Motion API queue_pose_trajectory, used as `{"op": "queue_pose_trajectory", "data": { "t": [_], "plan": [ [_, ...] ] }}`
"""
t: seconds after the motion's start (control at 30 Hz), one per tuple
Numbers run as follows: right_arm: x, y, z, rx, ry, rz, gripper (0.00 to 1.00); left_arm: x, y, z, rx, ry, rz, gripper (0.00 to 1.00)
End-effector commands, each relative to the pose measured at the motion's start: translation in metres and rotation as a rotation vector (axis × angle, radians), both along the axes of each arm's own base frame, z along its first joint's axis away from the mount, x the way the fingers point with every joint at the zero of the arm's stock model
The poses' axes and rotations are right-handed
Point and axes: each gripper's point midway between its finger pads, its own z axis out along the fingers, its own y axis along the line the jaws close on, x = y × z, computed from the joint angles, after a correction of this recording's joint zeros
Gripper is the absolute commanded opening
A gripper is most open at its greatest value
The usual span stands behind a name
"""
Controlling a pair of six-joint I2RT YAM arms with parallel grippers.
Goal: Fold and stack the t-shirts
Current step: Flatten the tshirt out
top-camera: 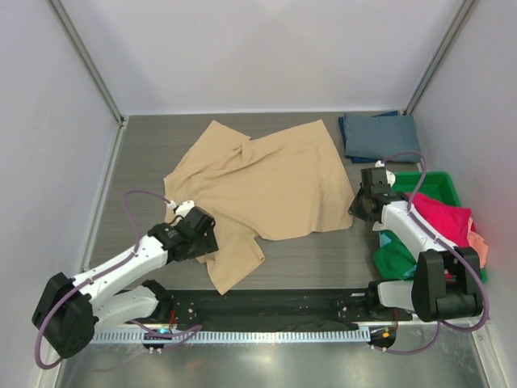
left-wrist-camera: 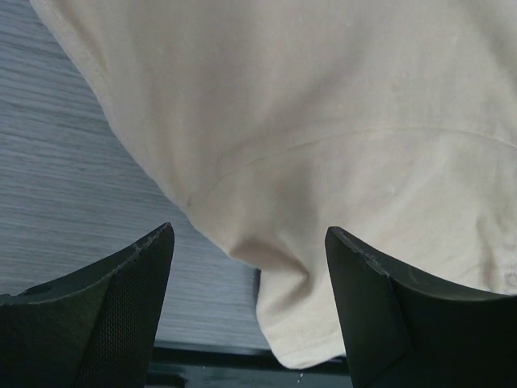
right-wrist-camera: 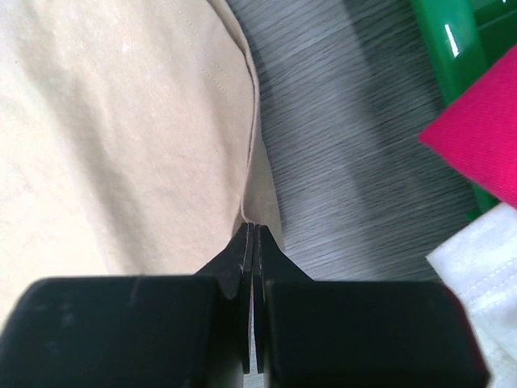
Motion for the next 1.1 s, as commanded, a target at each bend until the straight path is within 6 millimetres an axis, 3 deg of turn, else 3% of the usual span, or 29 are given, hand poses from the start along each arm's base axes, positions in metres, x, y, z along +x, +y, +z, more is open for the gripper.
{"op": "queue_pose_trajectory", "data": {
  "t": [0.0,0.07,0.17,0.33,0.4,0.5,0.6,0.73,0.87,0.97,1.0,1.07],
  "plan": [
    [0.005,0.004,0.0,0.032,-0.026,-0.004,0.01,0.026,0.003,-0.003,-0.005,-0.075,0.07,0.77],
    [0.005,0.005,-0.001,0.039,-0.027,0.001,0.01,0.031,0.007,-0.011,-0.021,-0.065,0.087,0.76],
    [0.005,0.007,-0.004,0.045,-0.021,0.007,0.01,0.036,0.01,-0.024,-0.049,-0.024,0.105,0.67],
    [0.006,0.008,-0.012,0.049,-0.004,0.012,0.01,0.044,0.016,-0.032,-0.063,0.015,0.123,0.35],
    [0.007,0.009,-0.013,0.054,-0.005,0.015,0.01,0.05,0.024,-0.029,-0.056,0.017,0.152,0.16],
    [0.008,0.011,-0.014,0.062,0.0,0.017,0.01,0.056,0.046,-0.021,-0.024,0.007,0.22,0.01],
    [0.009,0.012,-0.012,0.072,-0.007,0.018,0.01,0.056,0.08,-0.008,0.018,-0.01,0.331,0.0],
    [0.007,0.014,-0.012,0.083,-0.007,0.027,0.01,0.055,0.108,0.012,0.006,-0.078,0.475,0.0],
    [0.003,0.017,-0.015,0.095,0.0,0.034,0.01,0.054,0.12,0.034,-0.01,-0.167,0.535,0.02],
    [0.0,0.017,-0.017,0.098,0.005,0.037,0.01,0.052,0.115,0.04,-0.047,-0.186,0.531,0.23],
    [0.0,0.018,-0.018,0.102,0.003,0.036,0.01,0.053,0.113,0.043,-0.066,-0.199,0.53,0.45],
    [-0.001,0.019,-0.02,0.112,0.009,0.04,0.01,0.049,0.105,0.042,-0.107,-0.18,0.519,0.65]
  ]
}}
